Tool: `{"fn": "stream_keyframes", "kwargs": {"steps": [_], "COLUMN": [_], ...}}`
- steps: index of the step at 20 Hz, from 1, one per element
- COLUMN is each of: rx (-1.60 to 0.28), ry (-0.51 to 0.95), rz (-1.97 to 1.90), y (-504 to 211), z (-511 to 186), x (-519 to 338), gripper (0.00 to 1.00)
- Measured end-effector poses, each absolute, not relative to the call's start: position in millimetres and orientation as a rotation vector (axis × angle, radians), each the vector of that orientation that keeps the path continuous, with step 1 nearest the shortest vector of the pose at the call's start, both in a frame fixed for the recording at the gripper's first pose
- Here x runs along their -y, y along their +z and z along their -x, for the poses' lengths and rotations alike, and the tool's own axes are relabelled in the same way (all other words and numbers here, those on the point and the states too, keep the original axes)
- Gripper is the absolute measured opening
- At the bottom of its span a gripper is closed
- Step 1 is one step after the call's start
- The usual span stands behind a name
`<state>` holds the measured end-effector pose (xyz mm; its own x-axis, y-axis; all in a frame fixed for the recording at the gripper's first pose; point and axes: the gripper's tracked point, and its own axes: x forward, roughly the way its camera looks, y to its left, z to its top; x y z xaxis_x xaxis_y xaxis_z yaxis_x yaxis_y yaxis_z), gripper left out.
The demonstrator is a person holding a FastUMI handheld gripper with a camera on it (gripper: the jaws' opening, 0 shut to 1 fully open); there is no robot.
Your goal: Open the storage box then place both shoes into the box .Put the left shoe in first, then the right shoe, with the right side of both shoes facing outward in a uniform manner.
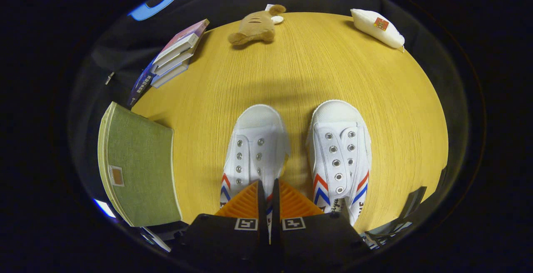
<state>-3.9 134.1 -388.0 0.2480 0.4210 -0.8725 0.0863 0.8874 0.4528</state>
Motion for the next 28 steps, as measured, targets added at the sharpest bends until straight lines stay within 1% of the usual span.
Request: {"fn": "stream_keyframes", "kwargs": {"steps": [8,16,19,23,25,28], "rx": [-1.250,-1.131,-1.105,-1.117,-1.133,-1.165], "ry": [0.266,0.396,0.461,0.546,0.578,0.587], "rz": [-0.548,-0.633,-0.678,-0.766,-0.773,-0.771], "y": [-346,-227,-181,-135,-126,-126], "z": [-4,-24,-29,-25,-22,-16], "x": [-128,-156,-184,-238,-267,-308], "gripper": [0.06,0.06,0.06,0.06,0.06,0.06]}}
